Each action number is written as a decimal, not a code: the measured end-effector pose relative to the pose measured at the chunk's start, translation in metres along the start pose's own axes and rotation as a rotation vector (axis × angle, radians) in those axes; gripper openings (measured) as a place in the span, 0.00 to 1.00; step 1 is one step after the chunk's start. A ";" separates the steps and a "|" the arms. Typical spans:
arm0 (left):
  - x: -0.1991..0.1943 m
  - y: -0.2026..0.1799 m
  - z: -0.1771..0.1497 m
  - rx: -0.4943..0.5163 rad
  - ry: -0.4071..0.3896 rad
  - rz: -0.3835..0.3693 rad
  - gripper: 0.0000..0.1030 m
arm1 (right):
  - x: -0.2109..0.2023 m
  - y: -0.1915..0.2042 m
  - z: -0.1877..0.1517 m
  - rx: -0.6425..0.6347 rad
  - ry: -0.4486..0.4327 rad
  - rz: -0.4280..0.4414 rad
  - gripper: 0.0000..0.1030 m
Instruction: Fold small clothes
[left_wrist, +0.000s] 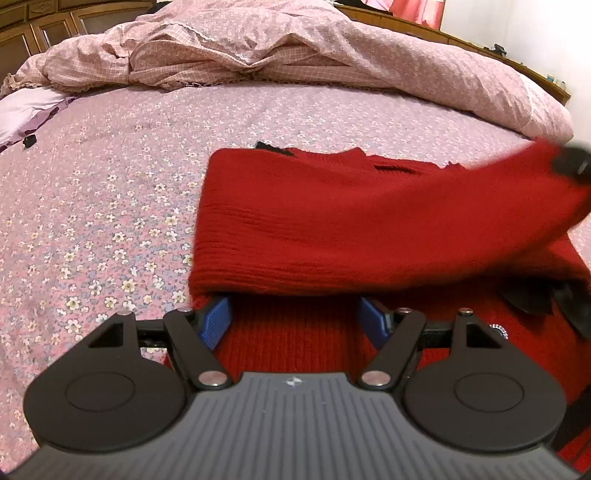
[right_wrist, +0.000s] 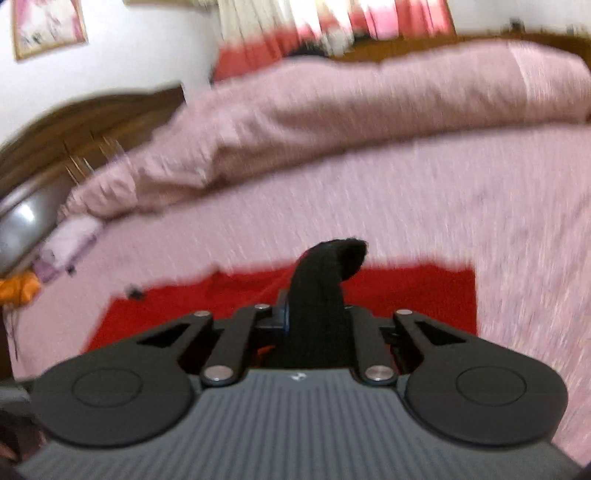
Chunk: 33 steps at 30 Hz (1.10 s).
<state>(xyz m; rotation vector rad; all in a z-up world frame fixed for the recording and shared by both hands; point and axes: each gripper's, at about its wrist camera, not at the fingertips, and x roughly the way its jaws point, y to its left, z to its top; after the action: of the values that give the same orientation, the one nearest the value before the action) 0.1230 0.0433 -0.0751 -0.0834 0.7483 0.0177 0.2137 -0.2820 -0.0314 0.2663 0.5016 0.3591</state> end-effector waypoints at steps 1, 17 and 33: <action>0.002 0.000 0.000 0.001 -0.001 -0.001 0.74 | -0.007 0.002 0.006 -0.003 -0.038 -0.004 0.15; -0.003 -0.009 0.000 0.053 0.014 -0.027 0.75 | 0.051 -0.034 -0.034 -0.023 0.065 -0.182 0.20; 0.017 -0.007 0.043 0.053 -0.072 -0.009 0.75 | 0.034 -0.043 -0.025 0.043 0.068 -0.222 0.28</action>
<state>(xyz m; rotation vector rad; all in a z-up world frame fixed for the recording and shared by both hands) 0.1646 0.0394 -0.0546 -0.0359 0.6759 -0.0074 0.2406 -0.3030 -0.0809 0.2378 0.6001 0.1417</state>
